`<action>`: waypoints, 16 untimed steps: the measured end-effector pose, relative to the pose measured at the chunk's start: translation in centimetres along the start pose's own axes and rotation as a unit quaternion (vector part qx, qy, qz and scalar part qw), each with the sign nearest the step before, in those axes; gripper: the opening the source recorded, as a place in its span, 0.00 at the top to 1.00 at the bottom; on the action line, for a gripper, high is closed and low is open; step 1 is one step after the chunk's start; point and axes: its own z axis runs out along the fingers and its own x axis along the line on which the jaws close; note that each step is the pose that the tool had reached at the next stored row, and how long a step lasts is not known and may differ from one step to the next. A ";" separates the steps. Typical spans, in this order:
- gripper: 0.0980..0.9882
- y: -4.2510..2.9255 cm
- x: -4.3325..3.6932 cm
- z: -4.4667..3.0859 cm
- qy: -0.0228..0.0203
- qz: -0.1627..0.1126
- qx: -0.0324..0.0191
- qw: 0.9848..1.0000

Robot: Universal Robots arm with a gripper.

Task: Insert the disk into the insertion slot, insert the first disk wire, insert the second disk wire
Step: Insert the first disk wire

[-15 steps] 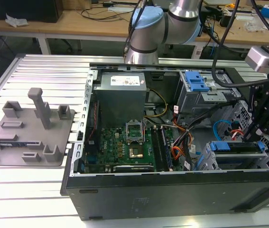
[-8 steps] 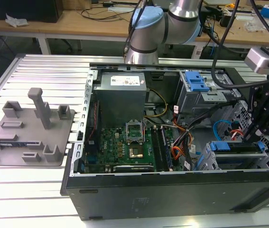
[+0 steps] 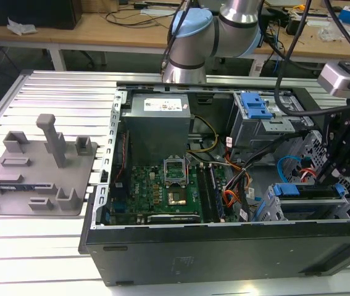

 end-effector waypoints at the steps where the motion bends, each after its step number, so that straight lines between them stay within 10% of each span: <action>1: 0.93 0.00 0.00 0.02 0.000 0.000 0.000 1.000; 16: 0.93 -0.01 0.00 0.22 0.003 0.000 0.000 1.000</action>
